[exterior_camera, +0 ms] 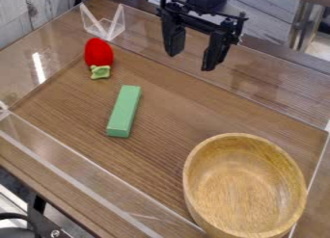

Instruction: Move the red fruit to the right

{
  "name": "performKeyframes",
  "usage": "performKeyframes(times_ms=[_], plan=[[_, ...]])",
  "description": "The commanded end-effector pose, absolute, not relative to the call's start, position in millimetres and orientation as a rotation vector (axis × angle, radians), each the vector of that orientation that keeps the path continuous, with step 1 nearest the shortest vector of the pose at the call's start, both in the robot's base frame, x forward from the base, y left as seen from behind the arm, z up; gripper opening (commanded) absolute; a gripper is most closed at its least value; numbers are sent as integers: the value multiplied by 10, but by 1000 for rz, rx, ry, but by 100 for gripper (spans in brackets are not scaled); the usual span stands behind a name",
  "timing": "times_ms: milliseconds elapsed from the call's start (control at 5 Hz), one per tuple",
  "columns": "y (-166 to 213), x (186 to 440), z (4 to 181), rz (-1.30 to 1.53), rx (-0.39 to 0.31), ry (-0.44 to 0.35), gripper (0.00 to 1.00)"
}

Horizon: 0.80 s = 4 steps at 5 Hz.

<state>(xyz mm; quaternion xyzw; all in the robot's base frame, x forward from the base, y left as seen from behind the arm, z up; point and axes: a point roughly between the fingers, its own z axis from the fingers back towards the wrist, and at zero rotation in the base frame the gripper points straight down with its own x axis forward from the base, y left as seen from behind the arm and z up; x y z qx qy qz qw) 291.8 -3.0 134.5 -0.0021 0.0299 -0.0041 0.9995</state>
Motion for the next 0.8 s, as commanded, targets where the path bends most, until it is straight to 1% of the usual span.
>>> performKeyframes(times_ms=[0, 200, 400, 600], plan=[[-44, 2937, 1234, -10, -5, 87, 100], [256, 3019, 1218, 69, -1, 65, 100], [758, 3040, 1312, 104, 3, 37, 100], [1261, 3093, 1368, 169, 12, 23, 100]])
